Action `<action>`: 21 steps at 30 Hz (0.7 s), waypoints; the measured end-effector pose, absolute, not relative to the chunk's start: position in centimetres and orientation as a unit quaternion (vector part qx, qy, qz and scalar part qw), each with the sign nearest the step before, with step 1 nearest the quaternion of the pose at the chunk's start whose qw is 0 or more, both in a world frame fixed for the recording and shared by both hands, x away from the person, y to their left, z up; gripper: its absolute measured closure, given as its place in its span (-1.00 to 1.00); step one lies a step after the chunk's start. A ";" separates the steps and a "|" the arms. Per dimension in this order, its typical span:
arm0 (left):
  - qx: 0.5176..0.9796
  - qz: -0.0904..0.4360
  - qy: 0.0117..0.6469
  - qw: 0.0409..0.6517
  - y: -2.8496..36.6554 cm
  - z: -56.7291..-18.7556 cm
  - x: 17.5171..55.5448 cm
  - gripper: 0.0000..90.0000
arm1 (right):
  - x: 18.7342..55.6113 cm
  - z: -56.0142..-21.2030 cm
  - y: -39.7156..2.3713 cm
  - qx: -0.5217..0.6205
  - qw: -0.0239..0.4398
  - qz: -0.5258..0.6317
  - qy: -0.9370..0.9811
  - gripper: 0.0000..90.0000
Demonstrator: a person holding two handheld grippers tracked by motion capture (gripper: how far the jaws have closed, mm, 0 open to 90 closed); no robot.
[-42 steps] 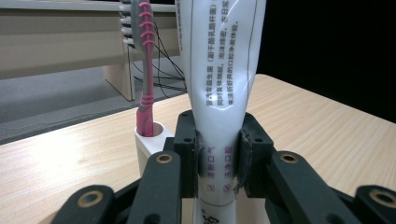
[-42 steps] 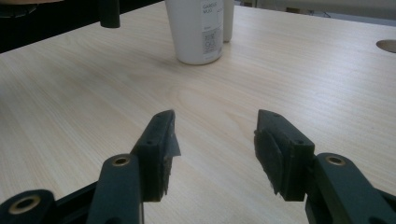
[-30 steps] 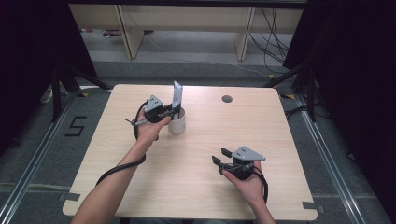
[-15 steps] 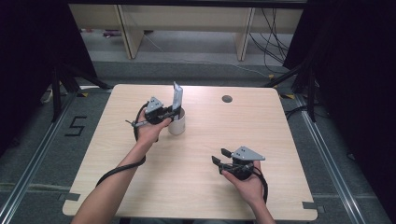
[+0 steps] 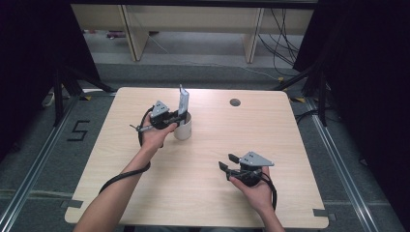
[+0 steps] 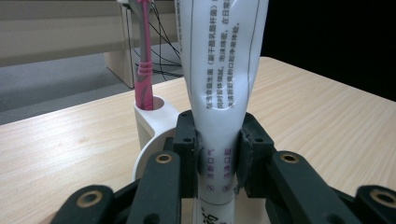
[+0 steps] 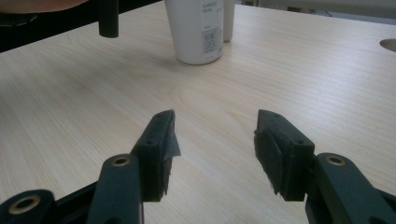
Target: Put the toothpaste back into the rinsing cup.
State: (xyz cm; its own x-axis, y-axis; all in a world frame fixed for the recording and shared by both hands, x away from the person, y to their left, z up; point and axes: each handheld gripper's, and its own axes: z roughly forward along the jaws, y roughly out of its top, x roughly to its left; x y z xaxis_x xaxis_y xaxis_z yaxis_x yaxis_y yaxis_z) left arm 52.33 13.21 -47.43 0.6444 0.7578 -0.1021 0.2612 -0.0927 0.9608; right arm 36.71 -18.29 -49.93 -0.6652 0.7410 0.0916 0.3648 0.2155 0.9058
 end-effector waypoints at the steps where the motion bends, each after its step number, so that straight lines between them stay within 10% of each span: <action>1: 0.707 0.218 0.361 0.568 13.2 -47.5 52.3 0.61 | 36.7 -50.0 -18.3 0.365 0.182 0.511 0.757 0.08; 21: 0.719 0.211 0.363 0.555 13.4 -47.9 52.4 0.60 | 36.6 -49.9 -18.2 0.373 0.183 0.502 0.759 0.08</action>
